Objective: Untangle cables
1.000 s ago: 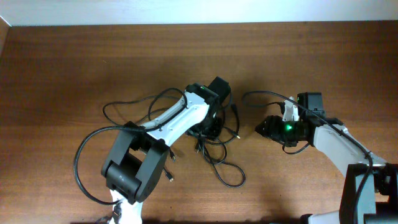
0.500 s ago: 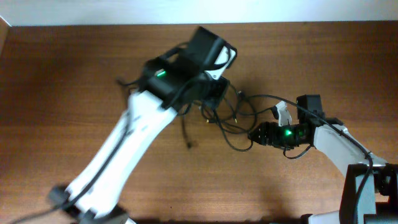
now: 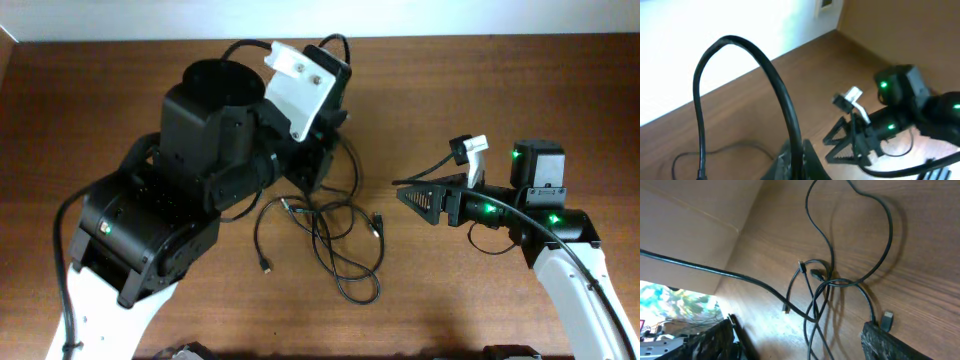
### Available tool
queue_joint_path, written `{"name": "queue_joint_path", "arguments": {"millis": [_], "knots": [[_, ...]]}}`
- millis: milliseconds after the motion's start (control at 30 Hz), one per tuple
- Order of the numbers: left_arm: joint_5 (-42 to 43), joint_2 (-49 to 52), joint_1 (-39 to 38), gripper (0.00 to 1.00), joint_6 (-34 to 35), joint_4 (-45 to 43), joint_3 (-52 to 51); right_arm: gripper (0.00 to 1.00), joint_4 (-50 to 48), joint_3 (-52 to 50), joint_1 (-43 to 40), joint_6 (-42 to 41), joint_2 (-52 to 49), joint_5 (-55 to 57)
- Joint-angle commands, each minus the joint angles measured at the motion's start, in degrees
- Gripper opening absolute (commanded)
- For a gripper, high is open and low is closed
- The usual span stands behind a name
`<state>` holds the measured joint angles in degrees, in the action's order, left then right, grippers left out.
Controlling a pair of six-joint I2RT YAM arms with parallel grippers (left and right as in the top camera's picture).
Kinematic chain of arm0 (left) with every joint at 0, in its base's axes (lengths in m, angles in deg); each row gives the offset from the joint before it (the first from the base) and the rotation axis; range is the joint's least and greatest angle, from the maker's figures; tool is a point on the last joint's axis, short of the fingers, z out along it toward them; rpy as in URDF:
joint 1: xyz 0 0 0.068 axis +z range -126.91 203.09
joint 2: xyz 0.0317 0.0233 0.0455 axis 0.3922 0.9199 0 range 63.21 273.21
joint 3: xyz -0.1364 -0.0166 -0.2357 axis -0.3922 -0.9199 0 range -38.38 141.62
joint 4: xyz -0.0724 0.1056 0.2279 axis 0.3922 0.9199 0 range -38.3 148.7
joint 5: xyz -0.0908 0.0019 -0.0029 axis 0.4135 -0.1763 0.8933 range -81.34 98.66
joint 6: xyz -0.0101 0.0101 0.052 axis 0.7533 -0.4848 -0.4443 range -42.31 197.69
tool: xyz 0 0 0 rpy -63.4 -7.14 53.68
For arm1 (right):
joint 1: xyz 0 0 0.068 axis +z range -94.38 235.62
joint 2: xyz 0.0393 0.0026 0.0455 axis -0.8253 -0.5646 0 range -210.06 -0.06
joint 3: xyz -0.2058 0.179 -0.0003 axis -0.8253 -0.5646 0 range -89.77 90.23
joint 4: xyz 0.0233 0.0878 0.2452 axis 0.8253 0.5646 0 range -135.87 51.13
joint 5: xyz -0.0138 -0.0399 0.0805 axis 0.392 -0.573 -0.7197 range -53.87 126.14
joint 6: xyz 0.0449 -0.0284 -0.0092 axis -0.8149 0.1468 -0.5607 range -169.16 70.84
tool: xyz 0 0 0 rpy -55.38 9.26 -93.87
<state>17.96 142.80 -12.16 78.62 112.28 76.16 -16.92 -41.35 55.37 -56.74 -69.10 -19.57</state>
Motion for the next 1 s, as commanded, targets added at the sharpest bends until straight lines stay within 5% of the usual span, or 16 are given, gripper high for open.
{"name": "queue_joint_path", "arguments": {"millis": [0, 133, 267, 533, 600, 633, 667, 767, 833, 867, 967], "knots": [[4.76, -0.07, 0.15, 0.0, 1.2, -2.71, 0.81, 0.82, -0.48, 0.94, -0.09, 5.27, 0.7, -6.36], [5.05, -0.07, 0.13, 0.0, 5.97, -4.15, 0.81, 0.84, -14.01, 0.94, -0.09, 6.19, 0.7, -24.33], [16.44, 2.34, 0.09, 0.0, 7.37, -9.18, 0.79, 0.87, -31.47, 0.94, 3.87, -2.4, 0.7, -25.33], [24.17, 4.76, -1.36, 0.0, 11.26, -17.2, 0.79, 0.87, -33.29, 0.94, 13.92, -2.36, 0.26, -18.14], [23.91, 4.85, -2.25, 0.0, 11.17, -17.27, 0.79, 0.65, -33.29, 0.94, 15.54, -2.36, 0.2, -18.16], [23.76, 4.85, -2.23, 0.0, 10.97, -17.25, 0.79, 0.31, -33.24, 0.94, 15.67, -2.38, 0.2, -18.16], [18.21, 4.85, -2.21, 0.0, 10.97, -15.67, 0.79, 0.1, -33.03, 0.94, 15.65, -2.4, 0.2, -18.16], [0.59, 4.85, -2.21, 0.02, 10.99, -8.94, 0.79, 0.04, -32.61, 0.94, 15.61, -6.12, 0.2, -14.91], [-12.26, 4.85, -2.21, 0.38, 11.02, -3.41, 0.79, 0.04, -32.17, 0.94, 15.61, -9.03, 0.2, -11.19], [-21.35, 4.85, -2.21, 0.96, 11.02, 0.76, 0.79, 0.04, -32.17, 0.94, 15.61, -11.69, 0.2, -9.4], [-29.75, 4.85, -2.21, 0.99, 11.02, 10.25, 0.79, 0.04, -32.17, 1.01, 15.54, -17.0, 0.22, -3.78]]}}
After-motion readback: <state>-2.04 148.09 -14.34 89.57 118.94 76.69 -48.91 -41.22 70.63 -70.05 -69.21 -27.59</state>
